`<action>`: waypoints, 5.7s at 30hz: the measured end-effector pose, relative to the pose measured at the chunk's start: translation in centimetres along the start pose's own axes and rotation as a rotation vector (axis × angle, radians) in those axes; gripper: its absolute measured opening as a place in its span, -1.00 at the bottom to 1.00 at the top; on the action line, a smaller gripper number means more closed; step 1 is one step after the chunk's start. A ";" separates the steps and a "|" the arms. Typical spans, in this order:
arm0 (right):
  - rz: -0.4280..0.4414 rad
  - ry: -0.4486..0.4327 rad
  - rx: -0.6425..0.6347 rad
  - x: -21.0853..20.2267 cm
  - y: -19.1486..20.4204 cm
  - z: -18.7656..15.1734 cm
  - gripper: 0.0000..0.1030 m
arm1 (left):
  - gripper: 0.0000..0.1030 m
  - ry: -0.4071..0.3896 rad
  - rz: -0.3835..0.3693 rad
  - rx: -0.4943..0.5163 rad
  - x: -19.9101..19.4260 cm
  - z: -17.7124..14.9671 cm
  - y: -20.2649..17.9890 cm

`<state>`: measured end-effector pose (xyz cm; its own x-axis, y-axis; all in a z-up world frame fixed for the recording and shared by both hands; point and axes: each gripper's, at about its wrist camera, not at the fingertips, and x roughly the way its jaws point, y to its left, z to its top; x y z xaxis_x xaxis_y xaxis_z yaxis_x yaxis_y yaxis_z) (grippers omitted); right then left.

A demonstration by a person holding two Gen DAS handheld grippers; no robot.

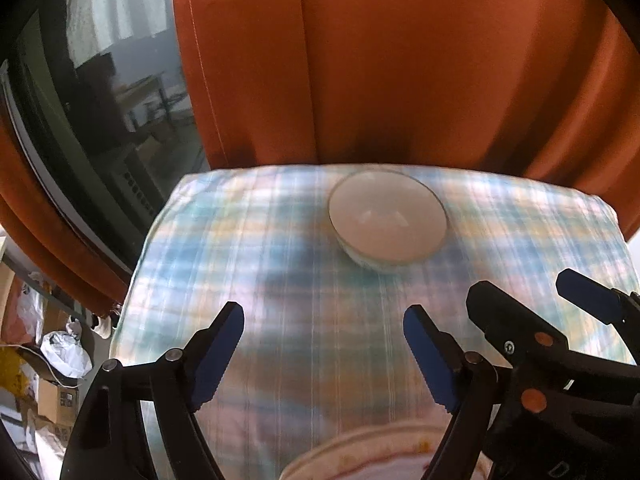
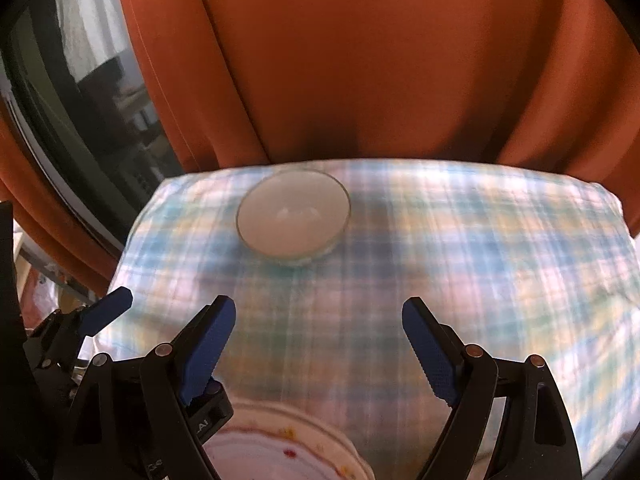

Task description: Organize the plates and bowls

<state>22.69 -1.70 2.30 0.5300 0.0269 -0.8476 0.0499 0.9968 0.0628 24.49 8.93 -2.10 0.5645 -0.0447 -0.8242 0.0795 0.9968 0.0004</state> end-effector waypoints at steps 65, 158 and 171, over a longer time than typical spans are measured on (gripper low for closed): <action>0.018 0.052 -0.008 15.4 -2.1 6.7 -0.52 | -0.68 0.098 0.083 -0.039 13.1 5.5 -1.6; 0.026 0.099 -0.060 -7.7 -17.9 -14.6 -0.52 | -0.62 0.137 0.061 -0.107 -4.5 -16.0 -19.3; -0.015 0.079 -0.135 -7.3 -16.8 -14.8 -0.52 | -0.58 0.152 0.020 -0.155 -3.8 -16.7 -18.8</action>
<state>5.45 -17.56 -0.35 0.4613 0.0122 -0.8871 -0.0595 0.9981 -0.0172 7.13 -8.51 -8.45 0.4329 -0.0262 -0.9011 -0.0648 0.9961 -0.0600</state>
